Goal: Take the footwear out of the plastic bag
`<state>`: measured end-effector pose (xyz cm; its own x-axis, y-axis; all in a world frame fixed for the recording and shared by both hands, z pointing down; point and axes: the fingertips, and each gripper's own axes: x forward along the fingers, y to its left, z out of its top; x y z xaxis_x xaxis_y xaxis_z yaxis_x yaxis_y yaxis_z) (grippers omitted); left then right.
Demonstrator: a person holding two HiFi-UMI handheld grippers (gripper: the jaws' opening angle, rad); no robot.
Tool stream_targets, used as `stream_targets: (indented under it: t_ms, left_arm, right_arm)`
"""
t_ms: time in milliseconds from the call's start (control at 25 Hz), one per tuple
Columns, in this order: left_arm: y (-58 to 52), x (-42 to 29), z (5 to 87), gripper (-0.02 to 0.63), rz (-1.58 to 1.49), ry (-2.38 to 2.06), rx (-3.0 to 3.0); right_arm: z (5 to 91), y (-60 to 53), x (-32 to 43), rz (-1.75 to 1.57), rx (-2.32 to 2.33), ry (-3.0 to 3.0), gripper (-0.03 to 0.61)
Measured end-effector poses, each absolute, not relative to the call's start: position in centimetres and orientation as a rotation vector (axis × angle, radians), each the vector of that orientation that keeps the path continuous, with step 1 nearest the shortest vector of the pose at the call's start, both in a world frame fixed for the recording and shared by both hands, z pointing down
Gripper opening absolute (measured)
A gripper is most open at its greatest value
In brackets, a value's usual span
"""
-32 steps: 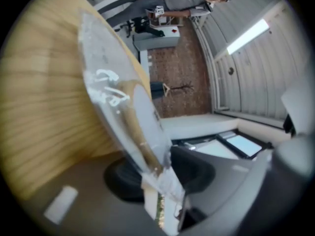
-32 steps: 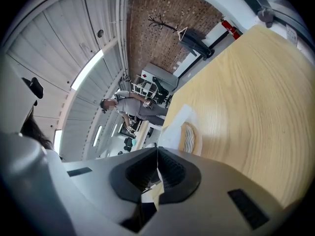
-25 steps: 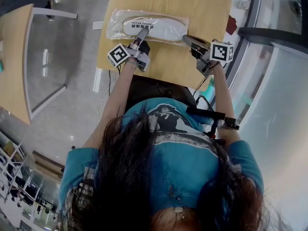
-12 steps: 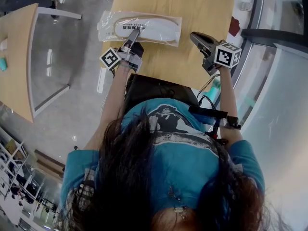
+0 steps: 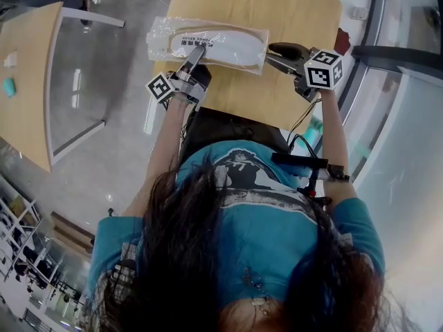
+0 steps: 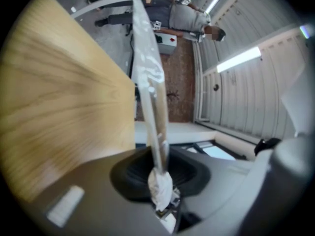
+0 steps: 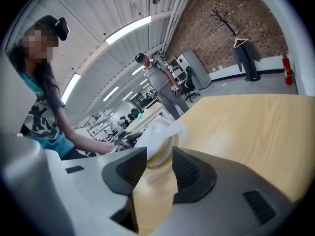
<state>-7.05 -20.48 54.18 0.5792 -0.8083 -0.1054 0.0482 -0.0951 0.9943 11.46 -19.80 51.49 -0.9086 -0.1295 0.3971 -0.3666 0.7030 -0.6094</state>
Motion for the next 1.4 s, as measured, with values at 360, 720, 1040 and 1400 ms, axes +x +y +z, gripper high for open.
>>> stream_targets:
  t_ms: [360,720,1040,1400]
  left_arm:
    - [-20.9,-7.1,52.1,0.067,-0.950,-0.514,1.499]
    - [-20.6,-6.8,50.9,0.071,-1.073,-0.404,1.471]
    - [-20.9,-6.3,50.1,0.072,-1.126,-0.329,1.446]
    - [-21.3,-5.2,51.9,0.071,-0.968,-0.464,1.499]
  right_arm:
    - [51.6,-20.3,10.8,1.326,0.333,-2.567,0.167]
    - [51.3,-20.6,10.8,1.546,0.326,-2.594,0.206]
    - [49.7,-20.4,10.1,1.761,0.174,-2.612,0.206]
    - [49.3,-21.0,9.9,1.744,0.235,-2.606,0.112]
